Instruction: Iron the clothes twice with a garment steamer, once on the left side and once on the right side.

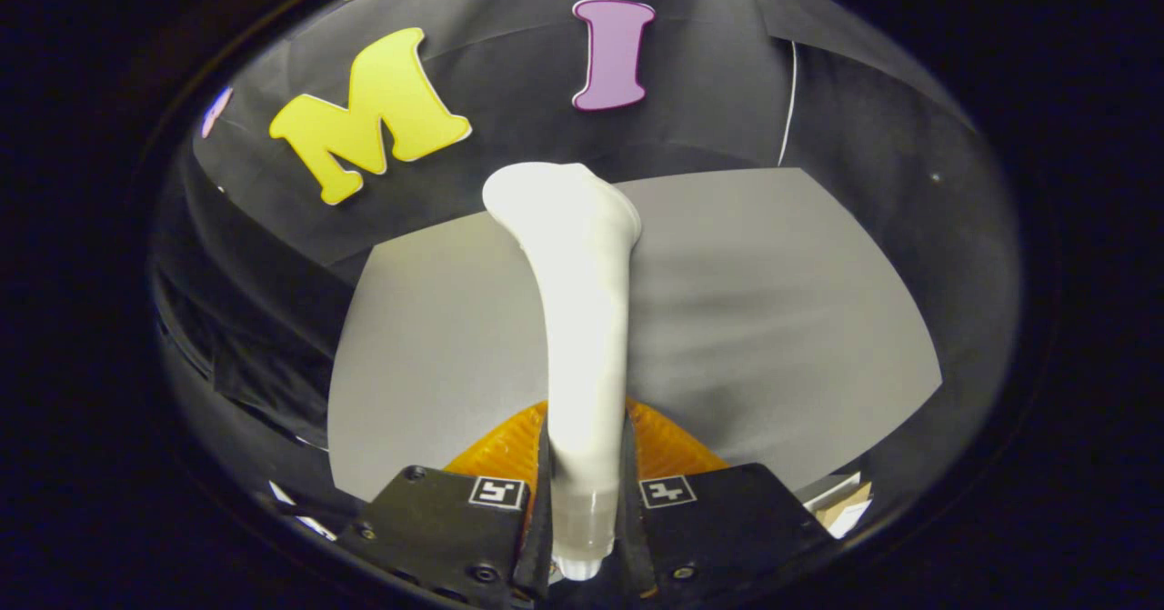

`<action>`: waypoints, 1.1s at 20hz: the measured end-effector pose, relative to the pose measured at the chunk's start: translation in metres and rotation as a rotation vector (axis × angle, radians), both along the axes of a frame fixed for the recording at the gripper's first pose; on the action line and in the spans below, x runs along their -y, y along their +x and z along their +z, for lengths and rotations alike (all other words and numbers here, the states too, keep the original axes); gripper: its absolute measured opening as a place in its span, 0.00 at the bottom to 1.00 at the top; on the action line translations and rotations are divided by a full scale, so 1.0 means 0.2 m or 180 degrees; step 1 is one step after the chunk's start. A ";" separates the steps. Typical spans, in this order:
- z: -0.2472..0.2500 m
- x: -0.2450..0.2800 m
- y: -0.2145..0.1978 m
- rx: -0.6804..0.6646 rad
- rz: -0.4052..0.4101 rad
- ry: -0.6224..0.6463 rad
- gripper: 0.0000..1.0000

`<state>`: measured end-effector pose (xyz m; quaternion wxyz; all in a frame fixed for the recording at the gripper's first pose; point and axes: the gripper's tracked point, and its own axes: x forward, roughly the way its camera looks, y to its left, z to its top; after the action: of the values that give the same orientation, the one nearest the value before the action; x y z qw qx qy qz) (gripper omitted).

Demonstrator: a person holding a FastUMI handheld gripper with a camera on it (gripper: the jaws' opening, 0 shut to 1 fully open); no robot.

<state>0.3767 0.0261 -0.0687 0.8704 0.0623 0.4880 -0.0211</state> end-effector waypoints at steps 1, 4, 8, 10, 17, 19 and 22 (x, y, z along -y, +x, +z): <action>0.00 -0.01 -0.02 0.0014 -0.0008 0.0027 0.31; 0.03 -0.06 -0.08 0.0127 -0.0008 0.0063 0.29; 0.16 -0.12 -0.14 0.0422 -0.0027 0.0089 0.28; 0.25 -0.16 -0.19 0.0588 -0.0058 0.0067 0.28; 0.57 -0.35 -0.38 0.1145 -0.0116 0.0022 0.28; 0.65 -0.43 -0.46 0.1300 -0.0113 0.0023 0.28; 0.74 -0.55 -0.55 0.1563 -0.0139 0.0037 0.27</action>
<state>0.2659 0.1351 0.0801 0.9618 0.0812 0.2605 -0.0213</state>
